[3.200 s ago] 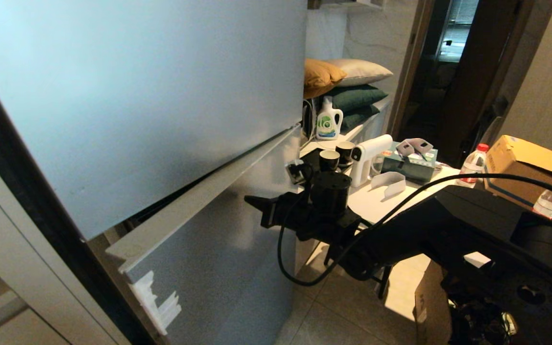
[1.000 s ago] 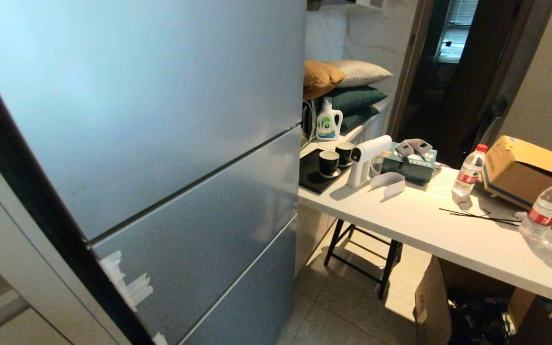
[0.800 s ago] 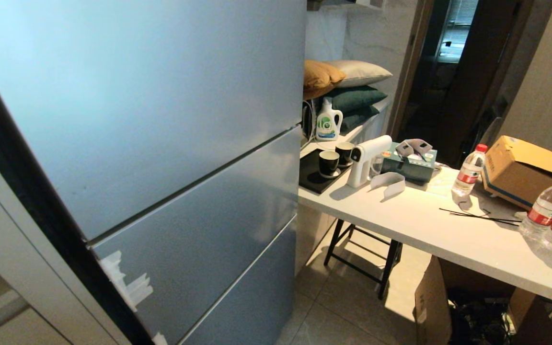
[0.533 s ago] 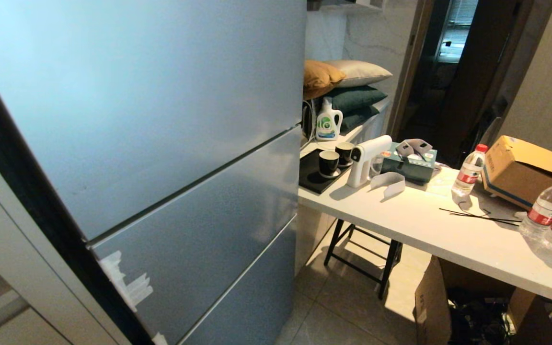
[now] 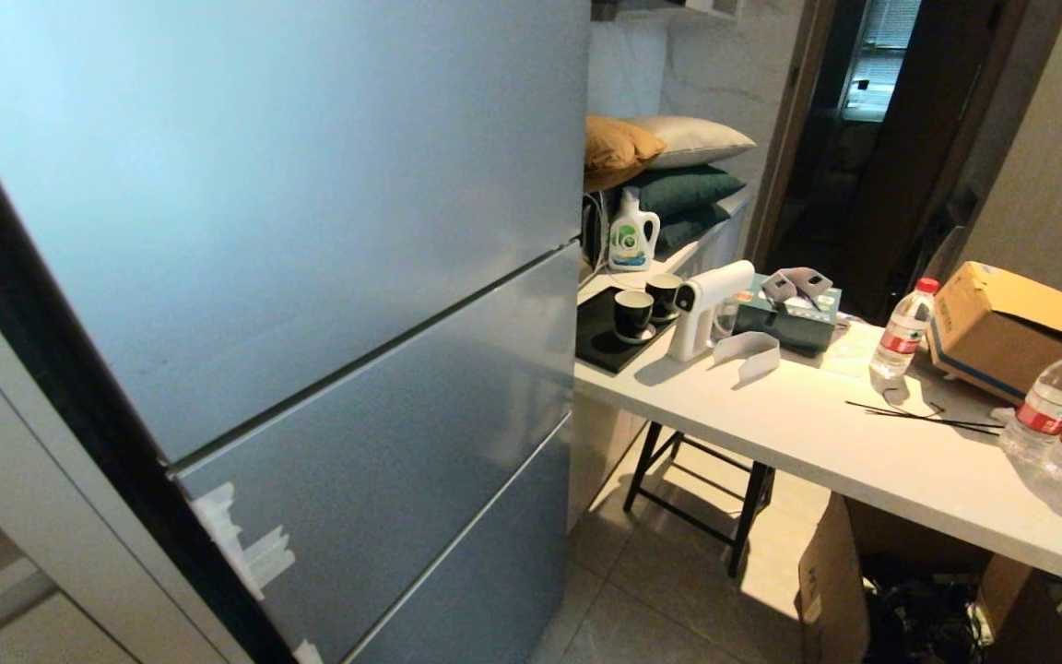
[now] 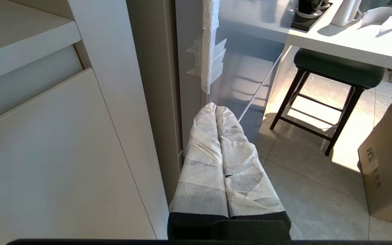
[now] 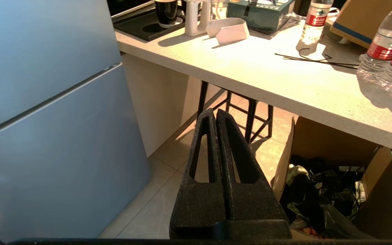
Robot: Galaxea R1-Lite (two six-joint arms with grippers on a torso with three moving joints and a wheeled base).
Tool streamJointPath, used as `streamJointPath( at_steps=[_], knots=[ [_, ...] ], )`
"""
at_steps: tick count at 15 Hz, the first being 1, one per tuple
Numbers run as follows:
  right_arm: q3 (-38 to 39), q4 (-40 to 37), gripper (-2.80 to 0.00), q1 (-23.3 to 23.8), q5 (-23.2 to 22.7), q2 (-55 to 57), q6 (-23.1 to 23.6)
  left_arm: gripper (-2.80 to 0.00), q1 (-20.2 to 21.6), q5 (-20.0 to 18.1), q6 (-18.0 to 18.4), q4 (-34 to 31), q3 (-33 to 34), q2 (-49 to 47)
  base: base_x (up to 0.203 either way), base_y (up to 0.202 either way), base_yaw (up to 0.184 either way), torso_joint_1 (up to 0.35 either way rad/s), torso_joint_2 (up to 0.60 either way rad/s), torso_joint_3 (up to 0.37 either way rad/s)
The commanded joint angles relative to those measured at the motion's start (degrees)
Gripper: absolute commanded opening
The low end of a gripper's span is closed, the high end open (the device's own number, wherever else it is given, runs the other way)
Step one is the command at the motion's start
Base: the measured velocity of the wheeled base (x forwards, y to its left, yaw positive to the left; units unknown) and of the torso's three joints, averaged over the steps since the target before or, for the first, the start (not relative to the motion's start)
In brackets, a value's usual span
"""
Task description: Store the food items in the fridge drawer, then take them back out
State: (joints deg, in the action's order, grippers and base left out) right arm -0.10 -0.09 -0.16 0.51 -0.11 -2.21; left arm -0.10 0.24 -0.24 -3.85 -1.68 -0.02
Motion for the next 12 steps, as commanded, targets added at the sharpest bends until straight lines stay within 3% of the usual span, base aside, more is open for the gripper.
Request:
streamJointPath(
  at_steps=[1,3,12],
  knots=[
    [0.01,-0.09,-2.8,-0.02,0.02,0.11,0.01,-2.8,0.01,0.02,-0.02,-0.01,0.01,0.02,0.0,0.0,0.0,0.0,0.0,0.0],
    [0.01,-0.09,-2.8,-0.02,0.02,0.11,-0.08,-2.8,0.01,0.02,-0.02,-0.01,0.01,0.02,-0.002,-0.002,0.052,-0.001,0.0,0.001],
    [0.01,-0.09,-2.8,-0.02,0.02,0.11,0.01,-2.8,0.01,0.02,-0.02,-0.01,0.01,0.02,0.0,-0.008,0.172,0.002,0.0,0.0]
  ],
)
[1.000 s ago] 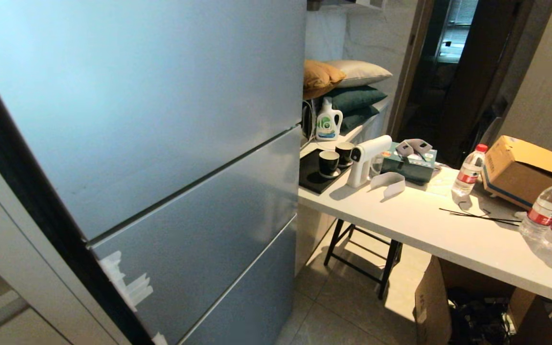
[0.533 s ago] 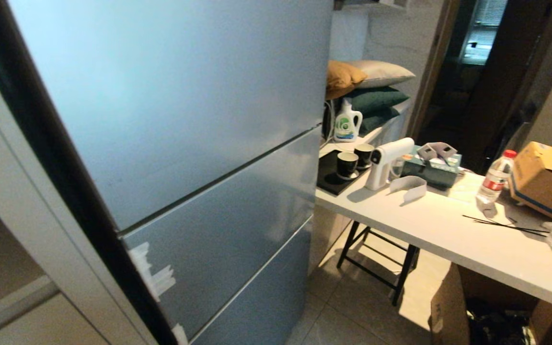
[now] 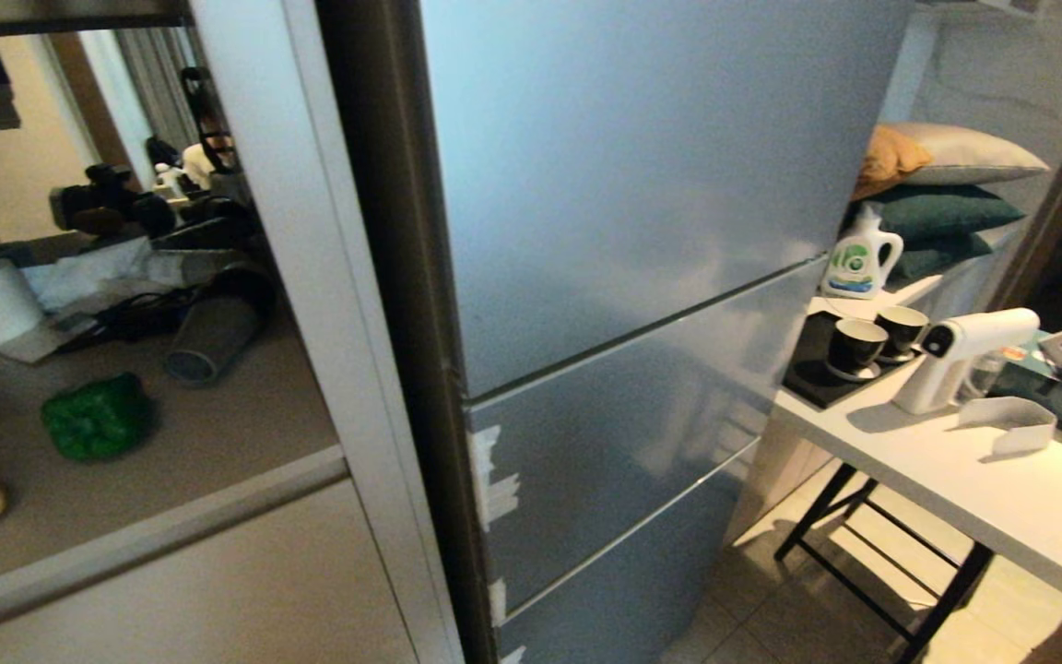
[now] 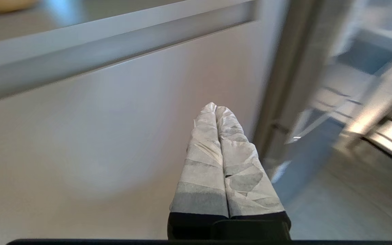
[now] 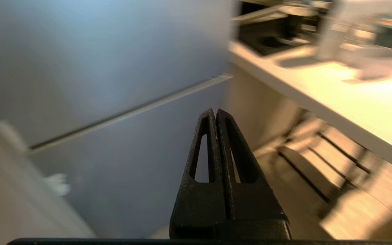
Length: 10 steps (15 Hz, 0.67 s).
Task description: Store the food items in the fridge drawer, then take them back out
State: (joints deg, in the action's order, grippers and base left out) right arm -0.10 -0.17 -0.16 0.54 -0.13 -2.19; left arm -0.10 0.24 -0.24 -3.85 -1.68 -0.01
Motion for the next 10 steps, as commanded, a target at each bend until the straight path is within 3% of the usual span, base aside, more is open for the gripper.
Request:
streamJointPath(
  at_steps=[1,10],
  knots=[
    [0.01,-0.01,-2.8,-0.02,-0.01,0.13,0.0,-2.8,0.01,0.02,-0.02,-0.01,0.01,0.01,0.003,-0.008,0.17,-0.002,0.0,-0.002],
    [0.01,-0.01,-2.8,-0.02,-0.01,0.13,0.0,-2.8,0.01,0.02,-0.02,-0.01,-0.08,0.01,0.001,-0.008,0.175,0.004,0.0,0.001]
  ],
)
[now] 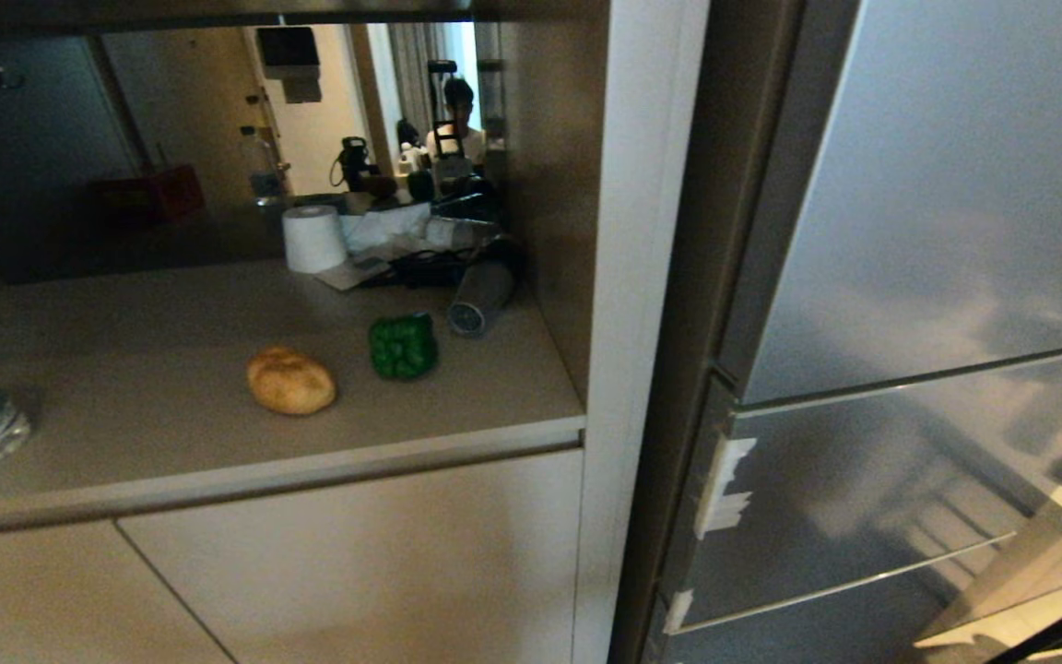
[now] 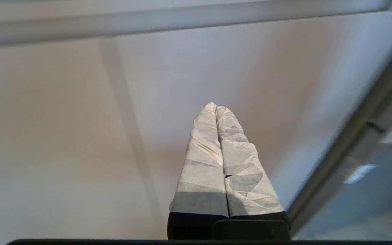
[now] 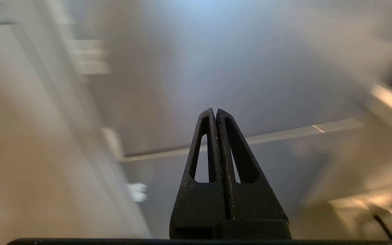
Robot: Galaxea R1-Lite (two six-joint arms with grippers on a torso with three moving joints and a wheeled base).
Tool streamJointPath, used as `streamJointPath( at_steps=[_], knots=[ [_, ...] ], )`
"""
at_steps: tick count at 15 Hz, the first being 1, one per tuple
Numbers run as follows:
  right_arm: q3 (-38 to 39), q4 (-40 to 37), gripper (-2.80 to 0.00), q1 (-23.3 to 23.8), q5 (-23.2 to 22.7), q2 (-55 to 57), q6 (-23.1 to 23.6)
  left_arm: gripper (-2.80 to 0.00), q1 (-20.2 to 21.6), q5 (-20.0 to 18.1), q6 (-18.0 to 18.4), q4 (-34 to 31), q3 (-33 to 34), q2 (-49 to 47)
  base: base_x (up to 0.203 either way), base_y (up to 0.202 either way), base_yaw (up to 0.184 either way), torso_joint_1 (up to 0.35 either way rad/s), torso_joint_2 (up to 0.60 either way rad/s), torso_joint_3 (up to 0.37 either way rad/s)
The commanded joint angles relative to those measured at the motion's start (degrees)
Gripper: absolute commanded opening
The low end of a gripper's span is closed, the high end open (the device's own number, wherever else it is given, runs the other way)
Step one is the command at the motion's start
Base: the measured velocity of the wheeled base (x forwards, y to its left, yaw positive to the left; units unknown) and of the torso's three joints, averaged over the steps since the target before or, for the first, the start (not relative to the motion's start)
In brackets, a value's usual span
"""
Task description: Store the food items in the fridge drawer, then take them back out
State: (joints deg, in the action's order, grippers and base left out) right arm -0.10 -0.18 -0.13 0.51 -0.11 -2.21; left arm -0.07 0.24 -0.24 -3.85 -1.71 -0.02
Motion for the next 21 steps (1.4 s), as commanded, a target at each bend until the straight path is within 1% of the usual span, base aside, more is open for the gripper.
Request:
streamJointPath(
  at_steps=[1,7,12,18,20,21],
  knots=[
    [0.01,0.01,-2.8,-0.04,0.02,0.11,-0.08,-2.8,-0.01,0.02,-0.02,-0.01,-0.01,0.02,0.0,-0.011,0.174,0.002,0.0,0.006],
    [0.01,-0.08,-2.8,-0.04,0.01,0.11,0.36,-2.8,-0.01,0.02,-0.02,-0.01,-0.04,0.02,0.001,-0.008,0.154,0.002,0.0,-0.001],
    [0.01,-0.08,-2.8,-0.04,-0.07,0.11,0.44,-2.8,-0.01,0.02,-0.02,-0.01,0.04,0.02,0.0,0.0,0.0,0.0,0.0,0.0],
    [0.01,-0.08,-2.8,-0.04,-0.25,0.11,2.33,-2.8,-0.01,0.02,-0.02,-0.01,-0.05,0.02,0.0,0.0,0.0,0.0,0.0,0.0],
    [0.01,-0.08,-2.8,-0.04,-0.16,0.11,0.19,-2.8,-0.01,0.02,-0.02,-0.01,-0.05,0.02,0.0,0.0,0.0,0.0,0.0,0.0],
    [0.01,-0.08,-2.8,-0.04,-0.16,0.11,0.19,-2.8,-0.01,0.02,-0.02,-0.01,-0.01,0.02,0.0,0.0,0.0,0.0,0.0,0.0]
  ],
)
